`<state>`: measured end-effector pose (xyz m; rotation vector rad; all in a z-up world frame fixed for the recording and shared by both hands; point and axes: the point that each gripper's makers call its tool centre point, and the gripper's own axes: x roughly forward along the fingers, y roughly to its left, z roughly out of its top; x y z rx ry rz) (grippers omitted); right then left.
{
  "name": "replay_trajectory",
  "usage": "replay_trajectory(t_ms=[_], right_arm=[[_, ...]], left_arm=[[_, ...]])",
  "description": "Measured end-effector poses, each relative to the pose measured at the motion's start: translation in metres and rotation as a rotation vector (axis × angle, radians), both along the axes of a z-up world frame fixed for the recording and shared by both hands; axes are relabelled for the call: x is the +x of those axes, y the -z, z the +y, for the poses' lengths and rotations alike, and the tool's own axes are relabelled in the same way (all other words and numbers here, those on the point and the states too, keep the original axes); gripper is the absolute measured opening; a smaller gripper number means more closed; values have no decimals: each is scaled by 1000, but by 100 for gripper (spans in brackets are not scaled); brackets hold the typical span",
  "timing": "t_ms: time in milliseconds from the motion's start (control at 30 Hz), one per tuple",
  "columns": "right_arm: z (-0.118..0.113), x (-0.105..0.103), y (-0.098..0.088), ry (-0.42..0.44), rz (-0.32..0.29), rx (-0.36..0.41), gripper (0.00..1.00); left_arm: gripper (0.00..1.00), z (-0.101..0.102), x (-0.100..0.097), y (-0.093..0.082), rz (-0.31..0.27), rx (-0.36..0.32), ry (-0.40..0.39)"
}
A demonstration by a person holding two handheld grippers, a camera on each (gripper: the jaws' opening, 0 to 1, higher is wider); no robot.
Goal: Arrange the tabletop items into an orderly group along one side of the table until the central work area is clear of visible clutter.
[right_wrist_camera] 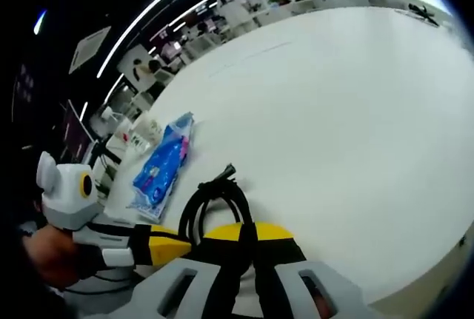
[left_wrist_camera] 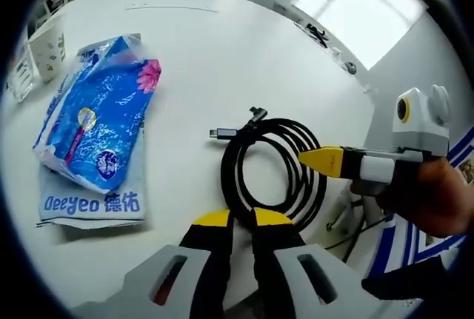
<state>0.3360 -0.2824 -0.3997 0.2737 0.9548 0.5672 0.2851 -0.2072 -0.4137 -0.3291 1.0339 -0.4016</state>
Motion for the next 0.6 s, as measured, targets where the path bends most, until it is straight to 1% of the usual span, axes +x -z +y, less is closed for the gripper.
replay_trajectory(t_ms=[133, 200, 233, 300, 600], right_arm=[[-3, 8, -3, 17, -3, -6, 0], [-7, 17, -2, 22, -4, -10, 0], [-7, 16, -4, 24, -4, -10, 0], [-8, 20, -4, 26, -6, -14, 0], [-9, 56, -6, 44, -7, -14, 0]], left_arm=[[6, -6, 10, 0, 0, -6, -13], [5, -8, 16, -1, 3, -21, -37], [5, -9, 19, -2, 4, -23, -45], [5, -10, 24, -4, 0, -26, -55], [4, -8, 59, -5, -11, -41, -117]])
